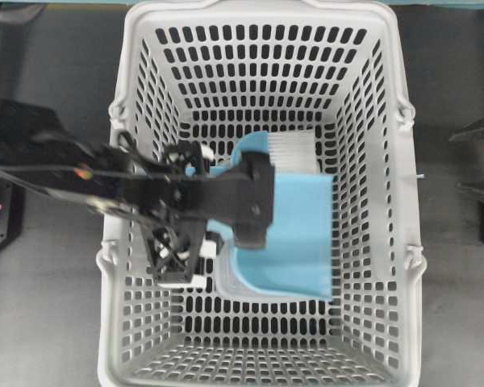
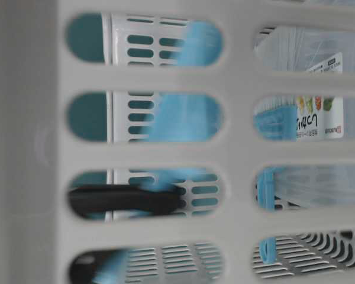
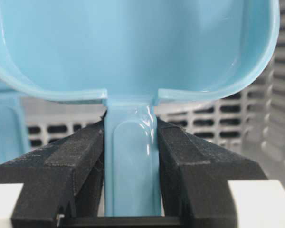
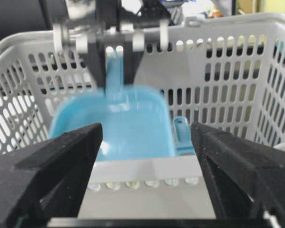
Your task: Pick up the dustpan from the shopping basket with the left arm.
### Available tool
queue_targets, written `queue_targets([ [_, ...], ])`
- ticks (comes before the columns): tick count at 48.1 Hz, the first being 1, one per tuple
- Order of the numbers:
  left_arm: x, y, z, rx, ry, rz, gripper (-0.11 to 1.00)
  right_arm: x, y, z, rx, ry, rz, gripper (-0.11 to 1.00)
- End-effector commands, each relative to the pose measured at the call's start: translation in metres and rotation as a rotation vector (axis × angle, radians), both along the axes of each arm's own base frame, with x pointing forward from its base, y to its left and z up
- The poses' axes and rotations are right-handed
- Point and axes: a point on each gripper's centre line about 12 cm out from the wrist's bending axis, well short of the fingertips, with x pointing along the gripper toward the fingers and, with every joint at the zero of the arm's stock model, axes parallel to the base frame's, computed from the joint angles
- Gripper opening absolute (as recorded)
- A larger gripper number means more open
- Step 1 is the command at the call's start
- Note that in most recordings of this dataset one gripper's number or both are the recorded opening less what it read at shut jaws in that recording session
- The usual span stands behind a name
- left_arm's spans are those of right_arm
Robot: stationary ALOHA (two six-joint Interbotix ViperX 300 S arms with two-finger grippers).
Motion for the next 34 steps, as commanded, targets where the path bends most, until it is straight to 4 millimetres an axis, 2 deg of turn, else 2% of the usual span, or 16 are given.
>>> queue_targets([
  [1, -0.007, 0.010, 0.046, -0.012, -0.125, 0.024, 0.28, 0.001, 0.000, 0.003, 0.005, -0.008, 0.001, 0.73],
  [5, -0.015, 0.019, 0.069, -0.019, -0.191, 0.046, 0.28, 0.001, 0.000, 0.003, 0.005, -0.011, 0.001, 0.73],
  [11, -0.026, 0.025, 0.085, -0.025, -0.273, 0.056, 0.28, 0.001, 0.000, 0.003, 0.003, -0.011, 0.001, 0.73],
  [23, -0.030, 0.023, 0.088, -0.036, -0.397, 0.043, 0.28, 0.000, 0.000, 0.004, 0.003, -0.012, 0.001, 0.73],
  [34, -0.033, 0.023, 0.088, -0.038, -0.406, 0.043, 0.28, 0.000, 0.000, 0.003, 0.005, -0.012, 0.001, 0.73],
])
